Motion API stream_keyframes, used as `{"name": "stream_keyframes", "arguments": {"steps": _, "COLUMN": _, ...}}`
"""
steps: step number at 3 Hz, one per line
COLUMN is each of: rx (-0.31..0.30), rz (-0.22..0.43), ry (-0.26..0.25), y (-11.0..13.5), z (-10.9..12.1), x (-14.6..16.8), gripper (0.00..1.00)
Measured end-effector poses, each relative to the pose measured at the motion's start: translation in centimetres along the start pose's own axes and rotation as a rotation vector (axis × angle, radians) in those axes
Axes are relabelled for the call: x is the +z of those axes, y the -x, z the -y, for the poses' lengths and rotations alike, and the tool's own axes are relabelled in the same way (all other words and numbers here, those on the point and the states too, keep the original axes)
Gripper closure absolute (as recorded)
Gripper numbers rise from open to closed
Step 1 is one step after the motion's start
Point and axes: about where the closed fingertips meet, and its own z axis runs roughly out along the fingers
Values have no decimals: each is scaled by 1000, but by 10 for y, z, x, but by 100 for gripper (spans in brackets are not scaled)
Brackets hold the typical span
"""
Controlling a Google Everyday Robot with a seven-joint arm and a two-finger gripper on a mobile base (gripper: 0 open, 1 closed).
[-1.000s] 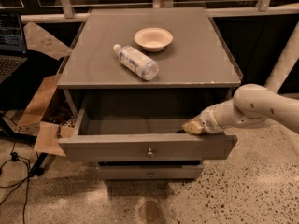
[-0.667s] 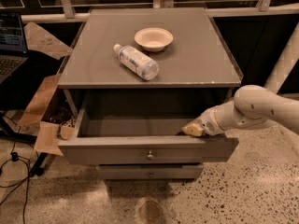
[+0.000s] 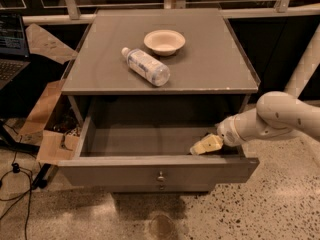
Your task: Open top drawer
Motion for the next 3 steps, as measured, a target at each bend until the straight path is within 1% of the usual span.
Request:
{"name": "stream_keyframes", "arguments": {"steps": 1, "rx": -27, "rz": 72, "ry": -42, "y": 29, "z": 0, "x": -21, "gripper": 0}}
{"name": "stream_keyframes", "arguments": {"steps": 2, "rx": -70, "rz": 109, "ry": -91, "y": 63, "z": 2, "x": -35, "gripper": 0}}
{"name": "stream_keyframes", "arguments": {"steps": 3, "rx": -74, "rz": 112, "ry": -95, "y": 66, "z": 2, "x": -36, "gripper": 0}}
